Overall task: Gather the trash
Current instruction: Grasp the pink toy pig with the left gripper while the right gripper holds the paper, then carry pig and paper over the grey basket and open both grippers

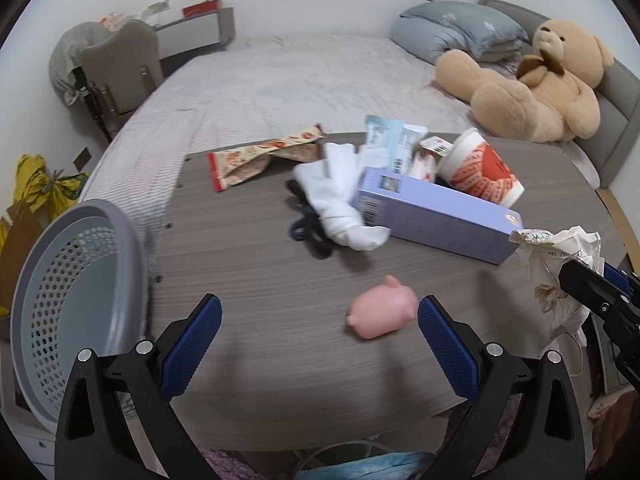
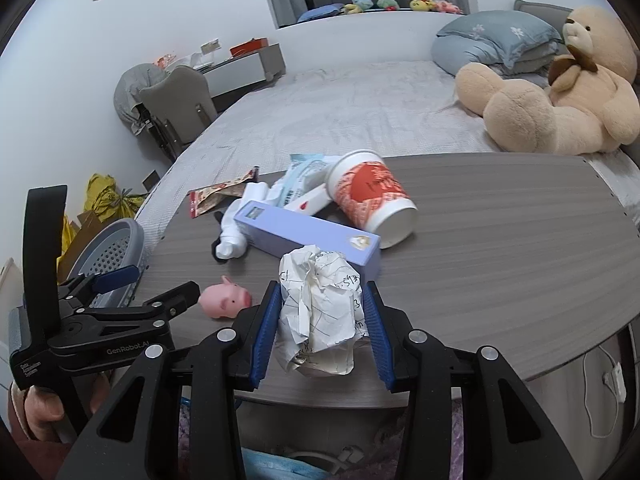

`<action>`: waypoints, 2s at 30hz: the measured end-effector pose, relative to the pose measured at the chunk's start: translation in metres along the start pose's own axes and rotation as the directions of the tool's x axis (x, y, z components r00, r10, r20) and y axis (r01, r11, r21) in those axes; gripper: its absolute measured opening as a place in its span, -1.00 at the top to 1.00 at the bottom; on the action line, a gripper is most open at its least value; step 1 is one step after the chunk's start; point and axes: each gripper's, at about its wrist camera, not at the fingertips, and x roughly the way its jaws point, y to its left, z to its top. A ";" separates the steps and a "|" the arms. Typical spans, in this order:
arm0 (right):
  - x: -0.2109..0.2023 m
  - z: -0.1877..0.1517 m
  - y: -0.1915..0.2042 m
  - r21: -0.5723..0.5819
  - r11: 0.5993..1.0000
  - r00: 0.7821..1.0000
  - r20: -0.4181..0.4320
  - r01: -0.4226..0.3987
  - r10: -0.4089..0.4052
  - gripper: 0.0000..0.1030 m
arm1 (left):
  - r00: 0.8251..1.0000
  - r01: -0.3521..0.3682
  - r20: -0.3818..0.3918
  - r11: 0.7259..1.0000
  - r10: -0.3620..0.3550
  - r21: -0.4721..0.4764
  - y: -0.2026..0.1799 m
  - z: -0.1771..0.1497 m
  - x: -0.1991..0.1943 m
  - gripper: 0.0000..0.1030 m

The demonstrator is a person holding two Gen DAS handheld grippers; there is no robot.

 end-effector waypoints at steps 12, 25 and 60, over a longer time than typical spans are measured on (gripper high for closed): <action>0.002 -0.006 -0.029 0.062 0.998 1.000 0.010 -0.002 0.001 0.21 | 0.994 0.048 -0.094 0.999 -0.047 0.006 -0.021 0.003 0.040 -0.86; 0.009 -0.009 -0.027 0.068 0.997 1.000 -0.001 -0.020 0.020 0.21 | 0.992 0.058 -0.118 0.997 -0.053 0.042 -0.030 0.000 0.047 0.10; 0.065 0.035 0.173 -0.242 0.921 0.952 -0.110 -0.304 0.285 0.42 | 0.970 -0.216 0.042 0.931 0.239 -0.295 0.172 -0.021 -0.045 0.10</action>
